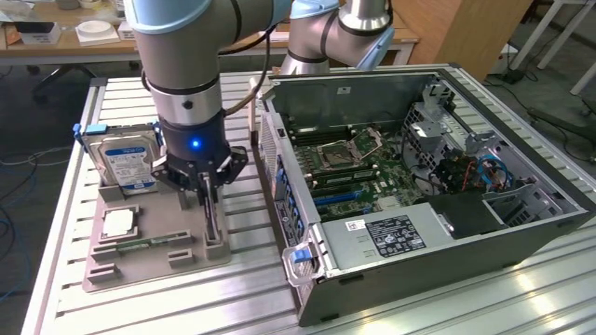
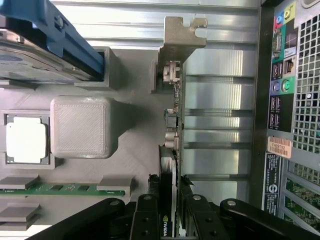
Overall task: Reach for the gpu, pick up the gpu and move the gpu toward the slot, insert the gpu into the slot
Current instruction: 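Pick up the gpu and move the gpu toward the slot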
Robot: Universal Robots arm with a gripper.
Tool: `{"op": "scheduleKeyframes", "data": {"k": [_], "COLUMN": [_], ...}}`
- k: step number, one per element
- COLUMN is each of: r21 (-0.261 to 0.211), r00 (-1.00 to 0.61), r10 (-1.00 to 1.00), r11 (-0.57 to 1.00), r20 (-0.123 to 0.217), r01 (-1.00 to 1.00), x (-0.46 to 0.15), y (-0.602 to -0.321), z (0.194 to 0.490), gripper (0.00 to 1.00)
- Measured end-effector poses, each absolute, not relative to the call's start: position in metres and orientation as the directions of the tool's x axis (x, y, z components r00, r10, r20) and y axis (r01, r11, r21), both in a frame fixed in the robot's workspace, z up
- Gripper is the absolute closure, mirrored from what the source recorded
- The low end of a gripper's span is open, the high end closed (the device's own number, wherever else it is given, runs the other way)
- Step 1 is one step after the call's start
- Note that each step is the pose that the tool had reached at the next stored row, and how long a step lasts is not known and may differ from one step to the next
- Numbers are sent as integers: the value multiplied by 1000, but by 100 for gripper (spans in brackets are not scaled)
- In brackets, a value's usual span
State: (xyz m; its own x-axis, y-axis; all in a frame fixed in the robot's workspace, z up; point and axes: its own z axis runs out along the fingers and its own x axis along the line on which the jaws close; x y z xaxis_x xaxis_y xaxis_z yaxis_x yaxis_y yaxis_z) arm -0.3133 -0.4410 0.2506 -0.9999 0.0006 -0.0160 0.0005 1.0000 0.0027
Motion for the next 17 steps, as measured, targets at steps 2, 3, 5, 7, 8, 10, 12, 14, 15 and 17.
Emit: {"op": "scheduleKeyframes", "data": {"k": [2, 3, 5, 7, 8, 10, 12, 14, 15, 17], "r21": [3, 3, 3, 3, 3, 3, 3, 3, 3, 3], "r00": [-1000, -1000, -1000, -1000, -1000, -1000, -1000, -1000, -1000, -1000], "r10": [1, 1, 1, 1, 1, 1, 1, 1, 1, 1], "r11": [1000, 1000, 1000, 1000, 1000, 1000, 1000, 1000, 1000, 1000], "r20": [-16, -16, -16, -16, -16, -16, -16, -16, -16, -16], "r01": [1, 1, 1, 1, 1, 1, 1, 1, 1, 1], "x": [-313, -313, -313, -313, -313, -313, -313, -313, -313, -313], "y": [-441, -441, -441, -441, -441, -441, -441, -441, -441, -441], "z": [254, 256, 259, 261, 263, 265, 267, 269, 270, 272], "gripper": [74, 74, 74, 74, 74, 74, 74, 74, 74, 74]}}
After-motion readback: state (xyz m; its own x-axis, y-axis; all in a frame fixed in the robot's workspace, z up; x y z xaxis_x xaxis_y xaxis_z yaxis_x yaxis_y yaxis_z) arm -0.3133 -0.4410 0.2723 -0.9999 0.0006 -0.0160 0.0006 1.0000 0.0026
